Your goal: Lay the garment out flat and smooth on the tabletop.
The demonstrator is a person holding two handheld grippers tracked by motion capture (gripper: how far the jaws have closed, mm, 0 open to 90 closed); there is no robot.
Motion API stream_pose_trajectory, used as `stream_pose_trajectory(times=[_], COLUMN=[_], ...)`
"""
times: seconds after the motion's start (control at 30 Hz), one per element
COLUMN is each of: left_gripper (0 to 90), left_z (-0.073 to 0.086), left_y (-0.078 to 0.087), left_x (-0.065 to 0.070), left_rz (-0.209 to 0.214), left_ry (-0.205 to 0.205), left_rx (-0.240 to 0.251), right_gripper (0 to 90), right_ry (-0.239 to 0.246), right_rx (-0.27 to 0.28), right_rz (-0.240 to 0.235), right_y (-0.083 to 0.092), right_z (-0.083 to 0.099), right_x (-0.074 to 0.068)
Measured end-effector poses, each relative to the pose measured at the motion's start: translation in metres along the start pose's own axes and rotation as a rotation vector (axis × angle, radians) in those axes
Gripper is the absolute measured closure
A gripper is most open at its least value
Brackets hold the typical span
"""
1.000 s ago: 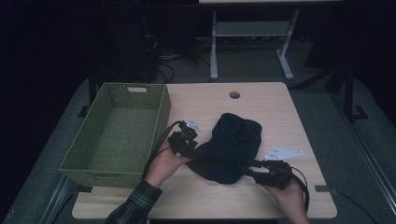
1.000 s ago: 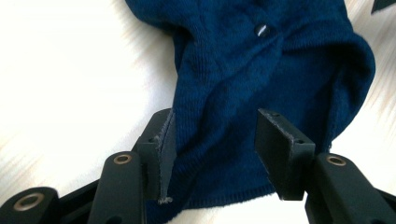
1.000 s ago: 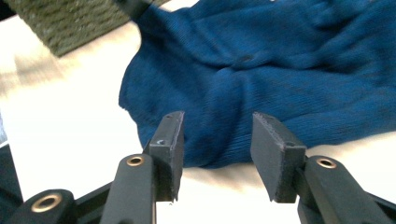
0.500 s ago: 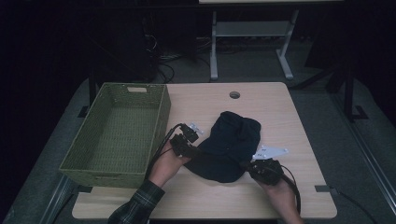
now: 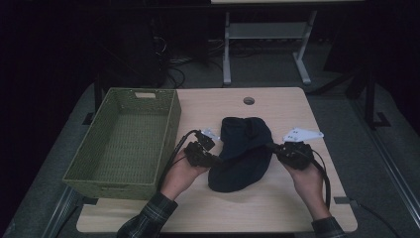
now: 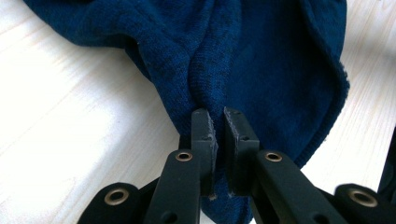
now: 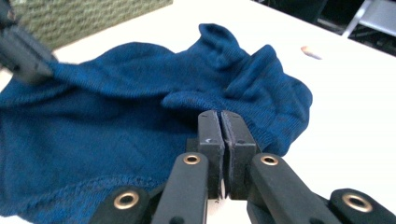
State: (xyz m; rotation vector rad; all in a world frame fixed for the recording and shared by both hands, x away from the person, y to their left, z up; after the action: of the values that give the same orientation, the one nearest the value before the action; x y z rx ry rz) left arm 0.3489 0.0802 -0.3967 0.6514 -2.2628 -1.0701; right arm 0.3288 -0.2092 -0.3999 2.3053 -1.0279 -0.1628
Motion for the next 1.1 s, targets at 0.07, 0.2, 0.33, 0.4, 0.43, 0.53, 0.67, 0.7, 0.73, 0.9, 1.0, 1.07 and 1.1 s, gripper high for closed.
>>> stream_pose_trajectory(times=[0.07, 0.2, 0.33, 0.4, 0.43, 0.53, 0.67, 0.7, 0.73, 0.9, 1.0, 1.07, 1.1], left_gripper=[83.5, 83.4, 83.3, 83.2, 83.2, 83.1, 82.0, 81.6, 80.9, 65.2, 61.5, 61.0, 62.1], left_z=[0.001, 0.004, 0.008, 0.009, 0.009, 0.011, 0.014, 0.015, 0.015, 0.013, 0.007, 0.003, 0.002], left_y=[-0.003, -0.014, -0.025, -0.029, -0.031, -0.035, -0.041, -0.041, -0.041, -0.034, -0.021, -0.013, -0.011], left_x=[-0.005, -0.018, -0.028, -0.031, -0.031, -0.032, -0.034, -0.034, -0.034, -0.03, -0.026, -0.025, -0.024], left_rz=[-0.014, -0.067, -0.118, -0.135, -0.144, -0.167, -0.167, -0.165, -0.163, -0.149, -0.151, -0.147, -0.148], left_ry=[0.017, 0.049, 0.064, 0.067, 0.065, 0.056, 0.067, 0.068, 0.069, 0.069, 0.062, 0.057, 0.056], left_rx=[0.006, -0.008, -0.042, -0.052, -0.058, -0.078, -0.097, -0.102, -0.105, -0.07, -0.011, 0.026, 0.042], right_gripper=[87.3, 87.1, 87.0, 86.9, 86.9, 86.8, 86.3, 85.8, 85.0, 63.6, 59.4, 59.0, 59.9], right_ry=[0.002, 0.006, 0.026, 0.039, 0.041, 0.065, 0.071, 0.07, 0.07, 0.041, 0.039, 0.029, 0.023], right_rx=[-0.001, -0.027, -0.086, -0.102, -0.117, -0.146, -0.174, -0.177, -0.177, -0.146, -0.105, -0.072, -0.054], right_rz=[-0.007, -0.044, -0.089, -0.108, -0.119, -0.143, -0.175, -0.184, -0.191, -0.221, -0.207, -0.198, -0.196], right_y=[-0.007, -0.033, -0.058, -0.067, -0.07, -0.082, -0.093, -0.095, -0.096, -0.091, -0.079, -0.071, -0.068], right_z=[-0.006, -0.008, -0.004, -0.002, -0.001, 0.004, 0.012, 0.013, 0.015, 0.015, 0.01, 0.006, 0.005], right_x=[0.004, 0.003, -0.009, -0.015, -0.018, -0.027, -0.033, -0.033, -0.034, -0.03, -0.027, -0.023, -0.02])
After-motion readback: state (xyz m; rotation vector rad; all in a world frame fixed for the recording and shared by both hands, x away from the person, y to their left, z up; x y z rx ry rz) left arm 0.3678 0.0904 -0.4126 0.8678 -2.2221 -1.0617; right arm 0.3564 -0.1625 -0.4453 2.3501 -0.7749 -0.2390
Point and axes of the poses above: each handheld gripper's, and its own axes: y roughly backward along the jaws, z roughly out of its underside, x roughly to its right, the point moved 1 cm from there along -y, roughly forward along the jaws, and after that the axes turned 8 degrees about y, right-handed, at the moved point
